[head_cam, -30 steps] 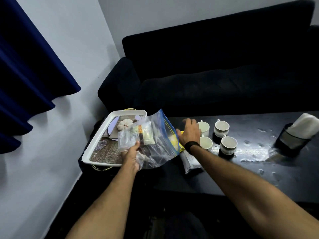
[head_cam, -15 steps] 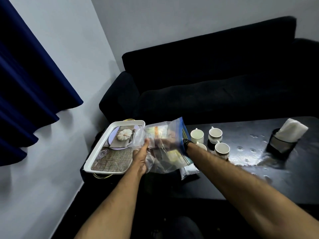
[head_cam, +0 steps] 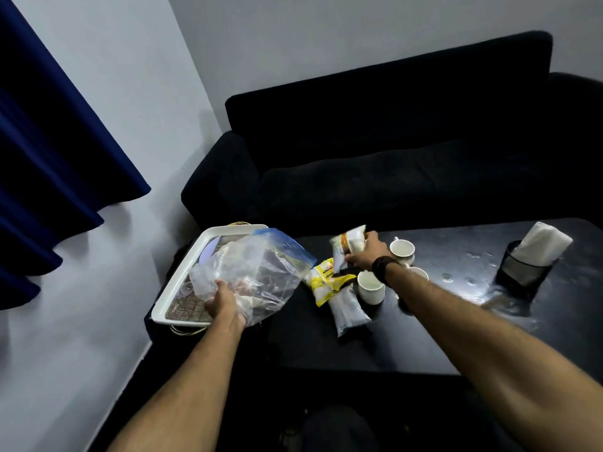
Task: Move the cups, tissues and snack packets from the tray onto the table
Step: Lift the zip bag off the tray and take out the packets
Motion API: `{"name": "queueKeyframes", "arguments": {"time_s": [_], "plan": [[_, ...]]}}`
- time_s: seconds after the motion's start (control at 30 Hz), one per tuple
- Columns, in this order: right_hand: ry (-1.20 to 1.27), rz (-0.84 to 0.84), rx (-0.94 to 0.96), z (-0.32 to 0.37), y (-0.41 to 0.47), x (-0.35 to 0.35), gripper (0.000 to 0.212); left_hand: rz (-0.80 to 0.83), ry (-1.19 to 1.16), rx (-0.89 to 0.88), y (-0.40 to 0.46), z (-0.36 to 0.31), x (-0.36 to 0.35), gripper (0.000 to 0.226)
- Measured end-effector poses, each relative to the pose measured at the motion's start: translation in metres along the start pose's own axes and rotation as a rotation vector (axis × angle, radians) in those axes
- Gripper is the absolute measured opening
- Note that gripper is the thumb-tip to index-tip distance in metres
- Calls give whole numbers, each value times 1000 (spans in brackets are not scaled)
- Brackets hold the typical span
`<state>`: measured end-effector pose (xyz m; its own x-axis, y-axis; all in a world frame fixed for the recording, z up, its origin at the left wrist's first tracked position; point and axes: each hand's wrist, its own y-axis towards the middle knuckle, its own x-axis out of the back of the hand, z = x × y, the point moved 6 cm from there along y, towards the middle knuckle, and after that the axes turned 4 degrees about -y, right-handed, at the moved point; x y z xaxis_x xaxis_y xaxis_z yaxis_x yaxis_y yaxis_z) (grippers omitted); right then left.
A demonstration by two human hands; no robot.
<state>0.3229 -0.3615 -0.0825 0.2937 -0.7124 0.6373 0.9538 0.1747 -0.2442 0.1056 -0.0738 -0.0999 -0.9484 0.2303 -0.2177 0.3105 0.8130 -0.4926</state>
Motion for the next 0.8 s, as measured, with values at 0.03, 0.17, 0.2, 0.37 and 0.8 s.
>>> {"name": "queueKeyframes", "arguments": {"time_s": [0.03,0.17,0.2,0.37,0.8], "plan": [[-38,8,0,-5,-2,-11,77,5,-8,7,0,2,-2,41],[-105,29,46,-10,-11,-58,65,52,-85,41,-4,8,-14,38],[-124,21,49,-9,-13,-65,59,71,-109,48,-4,10,-16,35],[-278,-11,51,-8,-15,-85,71,139,-138,61,2,16,-26,32],[-403,-90,69,4,-15,-50,43,214,-53,103,-8,35,-39,38]]}}
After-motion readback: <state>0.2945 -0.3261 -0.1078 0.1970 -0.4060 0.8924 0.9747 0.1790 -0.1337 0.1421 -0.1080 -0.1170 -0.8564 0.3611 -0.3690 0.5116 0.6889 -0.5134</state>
